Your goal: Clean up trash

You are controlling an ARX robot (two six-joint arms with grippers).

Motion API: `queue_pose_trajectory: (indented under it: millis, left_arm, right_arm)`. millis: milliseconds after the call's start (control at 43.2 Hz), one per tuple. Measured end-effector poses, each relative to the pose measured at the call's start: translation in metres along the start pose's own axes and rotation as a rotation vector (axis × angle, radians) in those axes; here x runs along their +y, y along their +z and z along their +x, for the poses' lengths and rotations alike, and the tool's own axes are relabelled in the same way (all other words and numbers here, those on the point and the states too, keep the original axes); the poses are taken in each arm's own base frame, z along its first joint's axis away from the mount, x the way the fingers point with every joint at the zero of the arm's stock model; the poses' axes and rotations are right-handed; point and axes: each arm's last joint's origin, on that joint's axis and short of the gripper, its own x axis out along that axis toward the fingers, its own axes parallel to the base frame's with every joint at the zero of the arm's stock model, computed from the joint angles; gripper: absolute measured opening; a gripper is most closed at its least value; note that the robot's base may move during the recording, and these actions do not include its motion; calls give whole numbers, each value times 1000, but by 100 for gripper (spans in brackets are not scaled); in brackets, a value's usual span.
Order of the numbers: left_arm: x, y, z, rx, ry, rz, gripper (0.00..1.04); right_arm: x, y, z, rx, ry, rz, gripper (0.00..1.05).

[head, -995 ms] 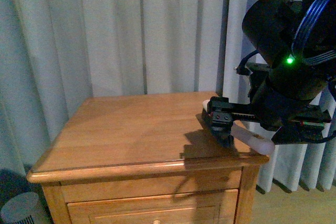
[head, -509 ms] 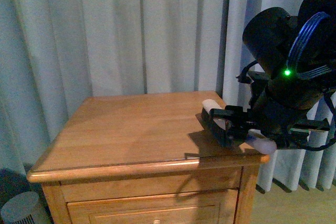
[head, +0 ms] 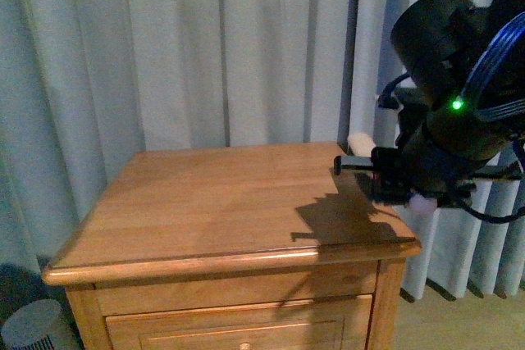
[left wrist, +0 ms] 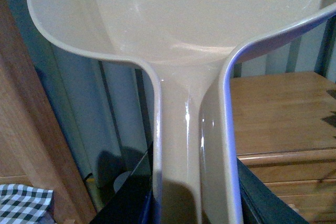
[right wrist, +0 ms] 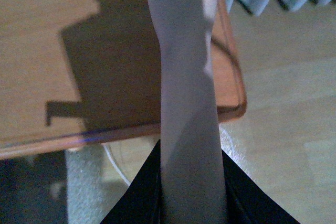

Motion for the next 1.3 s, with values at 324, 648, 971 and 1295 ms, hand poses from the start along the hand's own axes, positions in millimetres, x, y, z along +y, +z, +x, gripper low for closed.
queue_pose_trajectory:
  millis: [324, 648, 971, 1295]
  left_arm:
    - [0, 0, 0, 0, 0, 0, 26]
    - [0, 0, 0, 0, 0, 0, 26]
    - [0, 0, 0, 0, 0, 0, 26]
    - [0, 0, 0, 0, 0, 0, 26]
  right_arm:
    - [-23, -3, -104, -552, -87, -126, 20]
    - [-60, -99, -186, -729, -118, -135, 20]
    - [-73, -138, -229, -827, -100, -84, 20]
    - [-78, -146, -234, -844, -109, -56, 20]
